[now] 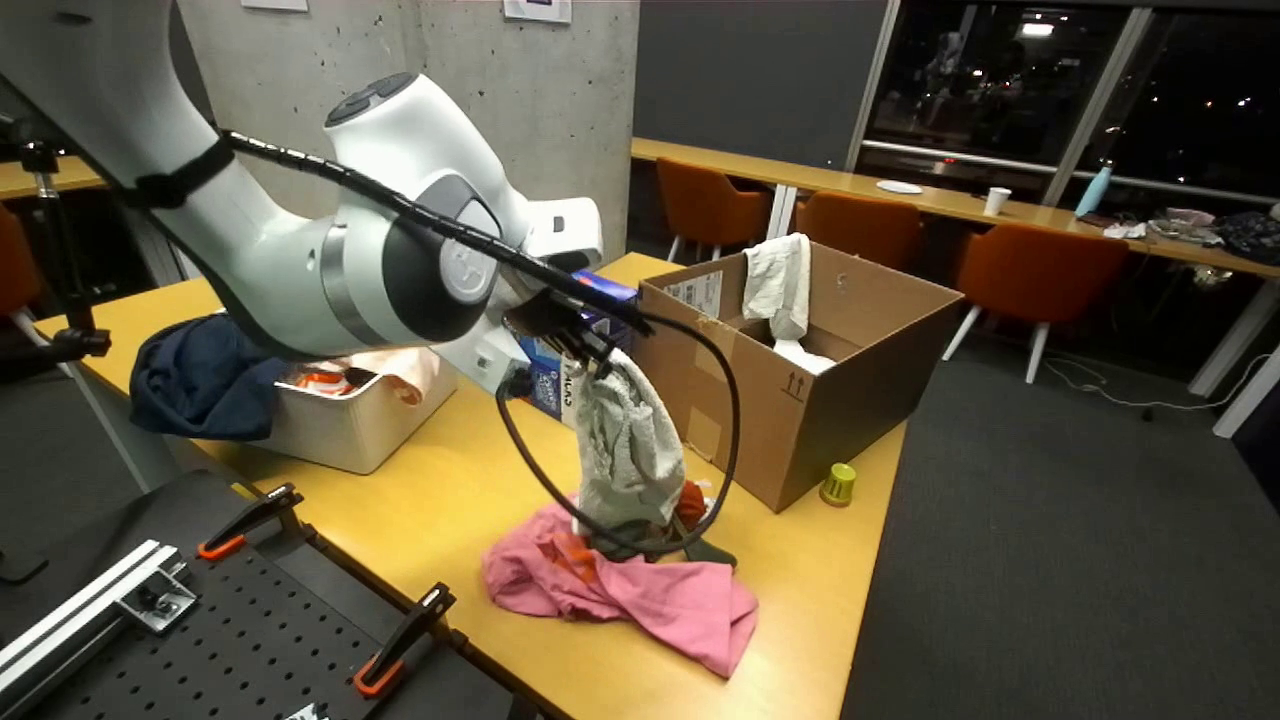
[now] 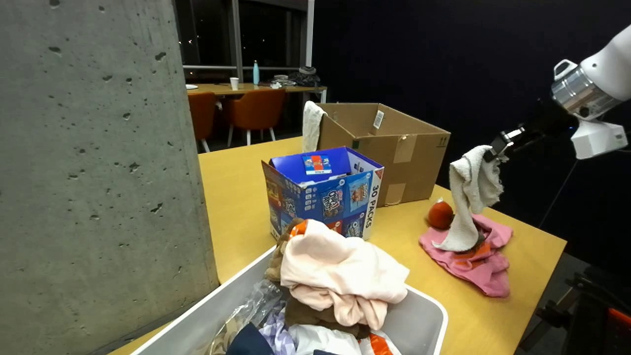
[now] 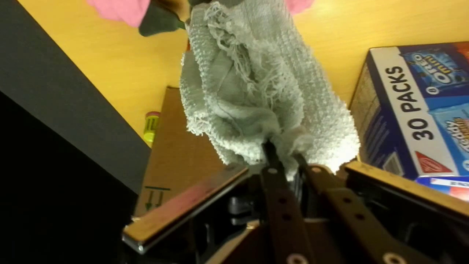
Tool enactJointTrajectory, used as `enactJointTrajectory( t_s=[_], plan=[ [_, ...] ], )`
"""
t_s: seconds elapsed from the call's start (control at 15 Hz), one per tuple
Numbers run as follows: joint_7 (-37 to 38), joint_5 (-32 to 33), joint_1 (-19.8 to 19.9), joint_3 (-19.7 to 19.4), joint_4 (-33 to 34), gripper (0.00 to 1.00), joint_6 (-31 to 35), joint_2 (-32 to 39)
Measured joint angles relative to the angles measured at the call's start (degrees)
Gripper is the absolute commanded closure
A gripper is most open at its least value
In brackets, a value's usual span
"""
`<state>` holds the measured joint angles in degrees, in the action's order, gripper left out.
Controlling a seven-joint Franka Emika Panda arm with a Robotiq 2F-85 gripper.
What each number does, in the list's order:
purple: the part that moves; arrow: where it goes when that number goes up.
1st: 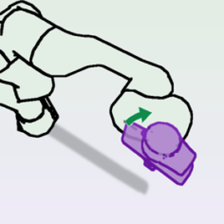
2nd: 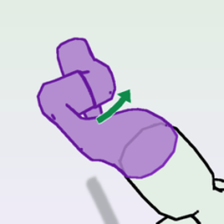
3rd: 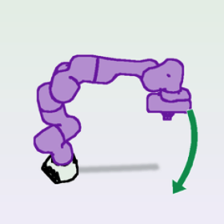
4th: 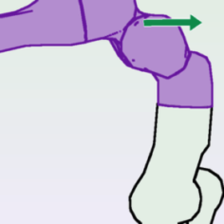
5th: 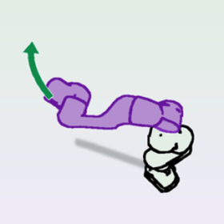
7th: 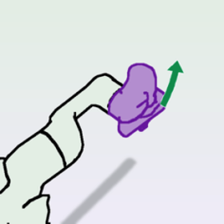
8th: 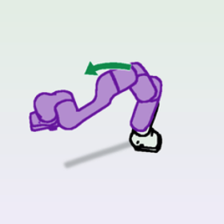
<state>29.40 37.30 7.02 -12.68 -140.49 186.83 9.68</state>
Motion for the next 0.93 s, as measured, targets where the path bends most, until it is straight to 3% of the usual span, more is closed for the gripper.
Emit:
enactJointTrajectory(
  t_s=[0.13,0.33,0.67,0.93],
  plan=[
    [-6.0,-6.8,0.0,5.4,2.2,0.98,-3.0,0.0],
    [-11.0,-11.9,4.9,14.7,6.3,0.98,-7.1,0.6],
    [-27.0,-24.8,18.2,26.8,13.2,0.98,-11.5,5.3],
    [-37.1,-30.5,28.7,32.2,19.1,0.98,-15.8,10.7]
  ],
)
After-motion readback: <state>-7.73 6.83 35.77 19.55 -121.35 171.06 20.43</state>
